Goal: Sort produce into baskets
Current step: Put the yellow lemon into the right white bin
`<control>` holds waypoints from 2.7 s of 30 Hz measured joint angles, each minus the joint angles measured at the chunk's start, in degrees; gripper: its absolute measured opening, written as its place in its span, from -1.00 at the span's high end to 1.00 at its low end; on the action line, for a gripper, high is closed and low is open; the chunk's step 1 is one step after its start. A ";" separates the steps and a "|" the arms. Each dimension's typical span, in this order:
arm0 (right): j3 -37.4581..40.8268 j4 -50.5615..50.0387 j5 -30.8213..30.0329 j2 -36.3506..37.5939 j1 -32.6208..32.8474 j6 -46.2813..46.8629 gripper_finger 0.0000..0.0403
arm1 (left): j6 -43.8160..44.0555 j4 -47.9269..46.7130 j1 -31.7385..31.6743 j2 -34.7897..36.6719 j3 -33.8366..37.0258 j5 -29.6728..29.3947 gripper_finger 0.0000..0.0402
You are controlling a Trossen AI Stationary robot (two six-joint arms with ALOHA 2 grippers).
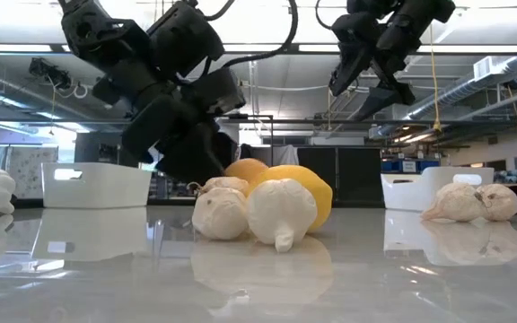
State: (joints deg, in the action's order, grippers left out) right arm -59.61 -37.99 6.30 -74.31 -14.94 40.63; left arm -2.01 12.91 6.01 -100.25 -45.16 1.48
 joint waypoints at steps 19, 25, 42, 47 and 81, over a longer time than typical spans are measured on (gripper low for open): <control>0.00 25.86 7.85 -20.04 12.11 -19.67 -0.64 | 8.73 2.34 -1.57 0.00 0.00 -6.34 -0.51; 0.00 27.37 7.74 -24.10 12.69 -20.81 -0.64 | 11.41 2.62 -2.09 0.02 0.01 -7.04 -0.51; 0.00 31.92 3.42 -33.63 12.00 -22.68 -0.60 | 15.75 2.59 -2.15 0.02 0.01 -6.48 -0.50; 0.00 31.83 2.94 -33.06 11.25 -22.86 -0.42 | 17.49 2.29 -2.22 0.02 0.05 -6.39 -0.45; -0.46 -13.99 -27.59 -2.73 -16.68 -2.59 -0.34 | 32.71 -7.41 -8.84 9.49 0.03 -1.10 -0.44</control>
State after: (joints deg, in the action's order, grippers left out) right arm -60.07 -51.98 -21.28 -77.04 -31.62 38.05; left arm 30.70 5.50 -2.83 -90.76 -45.12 0.37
